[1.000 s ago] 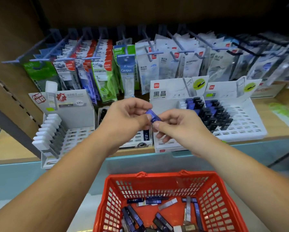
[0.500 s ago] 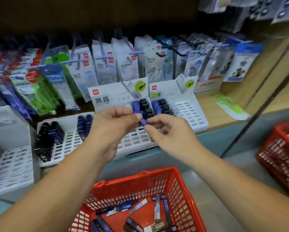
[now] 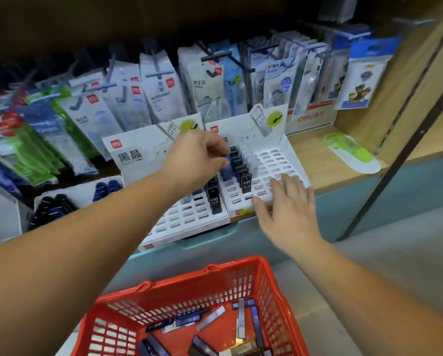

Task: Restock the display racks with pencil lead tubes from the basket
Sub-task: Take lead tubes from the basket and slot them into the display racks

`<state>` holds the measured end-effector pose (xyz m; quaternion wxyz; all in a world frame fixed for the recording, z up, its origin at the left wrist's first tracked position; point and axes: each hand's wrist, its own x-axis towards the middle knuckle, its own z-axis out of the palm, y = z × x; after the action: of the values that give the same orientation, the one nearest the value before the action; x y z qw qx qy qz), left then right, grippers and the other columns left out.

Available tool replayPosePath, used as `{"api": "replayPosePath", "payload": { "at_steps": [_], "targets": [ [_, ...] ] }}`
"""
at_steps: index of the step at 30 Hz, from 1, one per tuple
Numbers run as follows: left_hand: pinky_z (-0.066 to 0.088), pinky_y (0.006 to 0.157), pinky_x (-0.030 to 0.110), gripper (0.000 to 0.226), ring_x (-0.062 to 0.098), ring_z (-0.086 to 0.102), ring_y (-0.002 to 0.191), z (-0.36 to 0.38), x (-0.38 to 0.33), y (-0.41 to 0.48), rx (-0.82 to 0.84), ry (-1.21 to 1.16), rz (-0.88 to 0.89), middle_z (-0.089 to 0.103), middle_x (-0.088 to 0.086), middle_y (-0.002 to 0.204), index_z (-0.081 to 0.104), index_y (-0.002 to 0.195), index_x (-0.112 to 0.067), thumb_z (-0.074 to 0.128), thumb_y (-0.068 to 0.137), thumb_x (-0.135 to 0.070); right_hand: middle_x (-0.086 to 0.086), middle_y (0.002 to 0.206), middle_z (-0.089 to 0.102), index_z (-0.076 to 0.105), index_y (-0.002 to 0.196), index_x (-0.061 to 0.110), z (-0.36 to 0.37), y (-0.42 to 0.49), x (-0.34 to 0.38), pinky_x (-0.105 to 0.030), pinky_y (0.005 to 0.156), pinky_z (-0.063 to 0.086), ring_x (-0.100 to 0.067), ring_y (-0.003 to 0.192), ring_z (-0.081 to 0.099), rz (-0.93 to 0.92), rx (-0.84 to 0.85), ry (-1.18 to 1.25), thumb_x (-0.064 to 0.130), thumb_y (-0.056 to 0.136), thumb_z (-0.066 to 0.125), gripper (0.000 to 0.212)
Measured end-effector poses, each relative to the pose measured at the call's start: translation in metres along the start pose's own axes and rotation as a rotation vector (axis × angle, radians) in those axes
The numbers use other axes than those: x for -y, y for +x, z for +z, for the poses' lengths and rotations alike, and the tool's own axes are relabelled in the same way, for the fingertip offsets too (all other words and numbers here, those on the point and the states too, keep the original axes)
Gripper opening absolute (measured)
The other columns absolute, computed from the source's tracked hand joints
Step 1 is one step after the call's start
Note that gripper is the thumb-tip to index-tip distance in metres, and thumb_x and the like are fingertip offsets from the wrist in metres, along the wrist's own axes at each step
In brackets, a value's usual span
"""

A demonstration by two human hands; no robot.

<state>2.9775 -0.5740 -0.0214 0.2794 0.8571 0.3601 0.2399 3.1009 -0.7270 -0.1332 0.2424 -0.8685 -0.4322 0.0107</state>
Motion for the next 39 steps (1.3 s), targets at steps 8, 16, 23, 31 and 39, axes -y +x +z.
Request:
{"api": "replayPosePath", "payload": {
  "at_steps": [8, 16, 23, 31, 39],
  "targets": [
    [0.058, 0.08, 0.03, 0.02, 0.01, 0.067, 0.077, 0.01, 0.002, 0.005, 0.07, 0.2, -0.029, 0.067, -0.022, 0.073, 0.075, 0.076, -0.033, 0.087, 0.08, -0.017, -0.007, 0.164, 0.029, 0.043, 0.151, 0.016, -0.004, 0.0, -0.004, -0.052, 0.125, 0.016, -0.027, 0.155, 0.015, 0.0, 0.047, 0.057, 0.055, 0.101, 0.049, 0.064],
    [0.053, 0.073, 0.028, 0.007, 0.015, 0.065, 0.081, -0.006, -0.018, -0.001, 0.057, 0.31, 0.096, 0.068, -0.011, 0.078, 0.079, 0.094, -0.019, 0.075, 0.089, -0.021, -0.01, 0.153, 0.038, 0.038, 0.153, 0.016, -0.026, 0.0, 0.013, -0.052, 0.123, 0.016, -0.031, 0.146, 0.026, 0.034, 0.079, -0.026, 0.056, 0.097, 0.054, 0.07],
    [0.052, 0.078, 0.033, 0.011, 0.018, 0.066, 0.077, -0.052, 0.01, -0.113, -0.186, 0.291, 0.201, 0.07, -0.002, 0.084, 0.077, 0.087, -0.02, 0.068, 0.085, -0.025, -0.014, 0.123, 0.053, 0.059, 0.127, 0.013, -0.043, -0.032, 0.031, -0.052, 0.106, 0.037, -0.039, 0.121, 0.046, -0.188, -0.032, -0.034, 0.043, 0.09, 0.067, 0.048],
    [0.05, 0.069, 0.027, 0.009, 0.015, 0.068, 0.073, 0.005, 0.133, -0.258, 0.181, 0.2, -0.232, 0.072, -0.006, 0.074, 0.075, 0.08, -0.021, 0.073, 0.084, -0.013, 0.003, 0.116, 0.067, 0.061, 0.122, 0.027, -0.002, -0.109, 0.07, -0.042, 0.095, 0.053, -0.023, 0.109, 0.064, -0.446, 0.76, -0.075, 0.054, 0.092, 0.064, 0.041],
    [0.055, 0.086, 0.034, 0.023, 0.025, 0.068, 0.103, 0.086, 0.23, -0.331, 0.482, 0.035, -0.57, 0.072, 0.001, 0.11, 0.071, 0.113, -0.018, 0.073, 0.091, -0.027, -0.01, 0.147, 0.052, 0.048, 0.146, 0.019, 0.12, -0.154, 0.057, -0.042, 0.11, 0.043, -0.032, 0.134, 0.049, -0.374, 1.052, -0.433, 0.053, 0.093, 0.065, 0.065]
  ]
}}
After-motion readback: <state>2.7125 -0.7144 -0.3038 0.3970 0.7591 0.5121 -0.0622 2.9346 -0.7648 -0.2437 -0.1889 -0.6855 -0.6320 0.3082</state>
